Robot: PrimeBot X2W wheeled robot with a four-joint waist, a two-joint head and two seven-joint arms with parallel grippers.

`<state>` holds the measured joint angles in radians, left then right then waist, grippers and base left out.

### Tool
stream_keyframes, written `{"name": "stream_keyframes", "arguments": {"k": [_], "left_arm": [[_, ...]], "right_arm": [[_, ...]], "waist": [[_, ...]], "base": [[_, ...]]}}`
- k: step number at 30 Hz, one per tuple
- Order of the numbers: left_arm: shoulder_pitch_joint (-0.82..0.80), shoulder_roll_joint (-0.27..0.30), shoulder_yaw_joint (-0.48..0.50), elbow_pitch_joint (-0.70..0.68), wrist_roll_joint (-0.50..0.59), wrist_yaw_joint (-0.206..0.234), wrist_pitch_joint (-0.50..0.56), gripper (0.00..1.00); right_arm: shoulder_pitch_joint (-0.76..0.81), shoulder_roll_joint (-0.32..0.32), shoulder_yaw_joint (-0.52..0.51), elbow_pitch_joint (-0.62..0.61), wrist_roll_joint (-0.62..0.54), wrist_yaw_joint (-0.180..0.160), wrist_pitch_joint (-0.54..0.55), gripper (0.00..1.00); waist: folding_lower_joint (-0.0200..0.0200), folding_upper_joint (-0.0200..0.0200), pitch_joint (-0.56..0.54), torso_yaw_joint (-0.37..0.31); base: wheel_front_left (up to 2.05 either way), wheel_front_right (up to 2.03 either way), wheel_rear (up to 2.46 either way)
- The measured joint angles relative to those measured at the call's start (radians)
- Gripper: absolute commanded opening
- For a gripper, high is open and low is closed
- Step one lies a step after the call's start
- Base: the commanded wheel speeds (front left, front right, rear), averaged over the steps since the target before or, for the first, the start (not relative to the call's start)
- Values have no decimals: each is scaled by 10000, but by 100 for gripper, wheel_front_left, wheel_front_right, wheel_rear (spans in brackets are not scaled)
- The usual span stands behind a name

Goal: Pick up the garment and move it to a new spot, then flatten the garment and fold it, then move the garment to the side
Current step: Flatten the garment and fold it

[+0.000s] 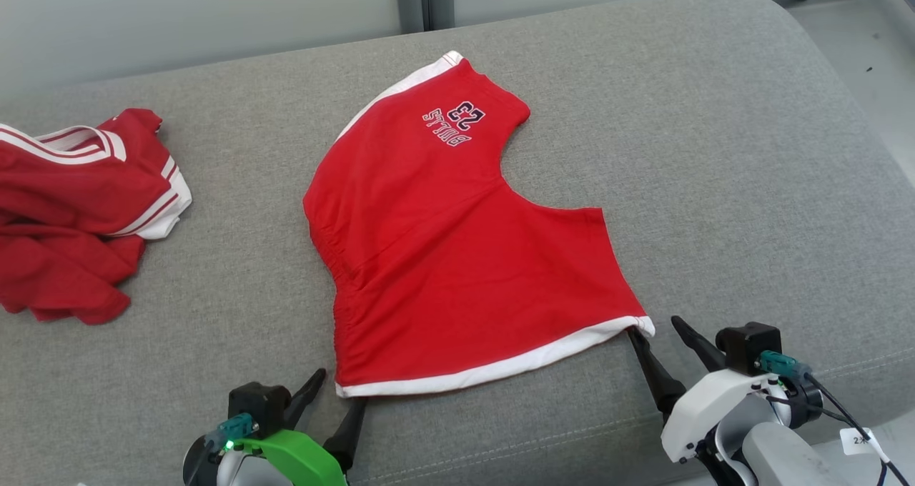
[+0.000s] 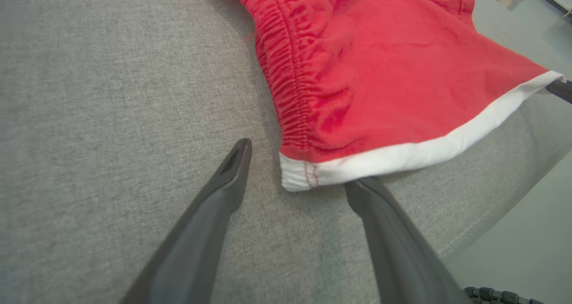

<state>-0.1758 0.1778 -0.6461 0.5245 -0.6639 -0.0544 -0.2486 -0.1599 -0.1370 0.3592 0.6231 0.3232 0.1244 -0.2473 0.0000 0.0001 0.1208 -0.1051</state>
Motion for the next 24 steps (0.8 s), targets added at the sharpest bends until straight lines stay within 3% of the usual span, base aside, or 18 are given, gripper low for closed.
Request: {"name": "stream_keyframes", "arguments": {"k": [6,14,20,24], "left_arm": [[272,81,380,-451,98,79,0,100],[1082,594,525,-780,598,219,0,100],[1473,554,1129,-1386,594,431,0,100],[1473,171,1791,-1983,420,570,0,100]], "right_arm": [[140,-96,-313,-481,-8,-13,0,100],[623,-401,-581,-1014,-182,-27,-2,100],[965,-527,-834,-1381,-251,-136,-2,100],[965,-523,-1116,-1774,-251,-221,-4,100]], "waist": [[0,0,-49,-39],[0,-1,-229,-75],[0,0,-480,-42],[0,0,-686,-23]], "base": [[0,0,0],[0,0,0],[0,0,0],[0,0,0]]}}
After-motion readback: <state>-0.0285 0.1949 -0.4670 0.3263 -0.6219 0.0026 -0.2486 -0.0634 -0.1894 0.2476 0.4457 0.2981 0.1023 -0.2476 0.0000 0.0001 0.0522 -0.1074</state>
